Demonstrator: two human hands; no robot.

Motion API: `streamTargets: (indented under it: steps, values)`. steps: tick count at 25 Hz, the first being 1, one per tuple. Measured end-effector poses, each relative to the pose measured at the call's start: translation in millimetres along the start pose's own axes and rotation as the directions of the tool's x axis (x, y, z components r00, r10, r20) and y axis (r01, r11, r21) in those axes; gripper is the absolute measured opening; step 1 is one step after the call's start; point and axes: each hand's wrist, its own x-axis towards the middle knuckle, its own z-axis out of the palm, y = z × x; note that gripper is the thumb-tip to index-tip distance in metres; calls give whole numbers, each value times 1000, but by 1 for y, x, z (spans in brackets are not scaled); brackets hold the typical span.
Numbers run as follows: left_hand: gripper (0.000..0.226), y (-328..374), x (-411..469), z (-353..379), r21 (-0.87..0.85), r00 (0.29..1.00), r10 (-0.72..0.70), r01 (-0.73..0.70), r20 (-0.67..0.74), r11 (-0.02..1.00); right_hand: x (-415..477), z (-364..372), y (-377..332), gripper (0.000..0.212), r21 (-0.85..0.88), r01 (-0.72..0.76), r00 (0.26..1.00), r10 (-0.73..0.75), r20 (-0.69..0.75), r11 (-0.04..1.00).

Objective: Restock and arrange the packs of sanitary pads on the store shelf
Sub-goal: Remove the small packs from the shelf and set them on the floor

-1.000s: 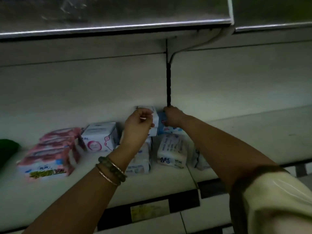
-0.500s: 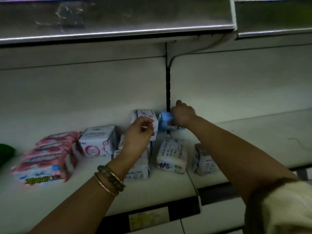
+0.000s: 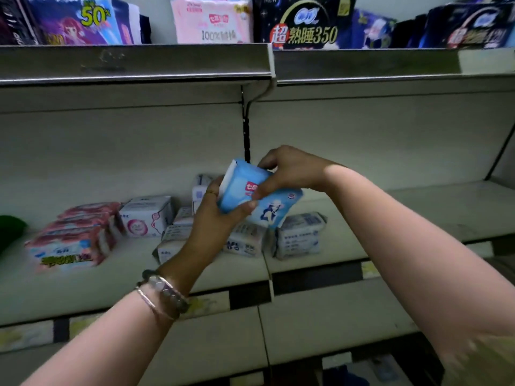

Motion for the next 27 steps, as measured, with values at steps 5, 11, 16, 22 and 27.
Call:
streamTargets:
  steps: [5, 11, 16, 22, 27]
  values:
    - [33, 10, -68, 11, -291, 985, -109, 68, -130, 954, -57, 12, 8, 13, 471, 65, 995, -21, -97, 879]
    - [18, 20, -119, -3, -333, 979, -182, 142, -90, 932, -108, 63, 19, 17, 807, 4, 993, 91, -71, 590]
    - [28, 35, -157, -14, -354, 978, -209, 198, 7, 914, -135, 82, -1, 29, 872, 41, 980, 152, -131, 487]
    - [16, 36, -227, -62, -319, 960, -274, 276, 54, 906, -176, 132, -48, 49, 960, -3, 973, 224, -61, 278]
    - [13, 14, -287, -91, -326, 920, -383, 388, 80, 862, -220, 182, -76, 25, 939, -41, 948, 310, -71, 342]
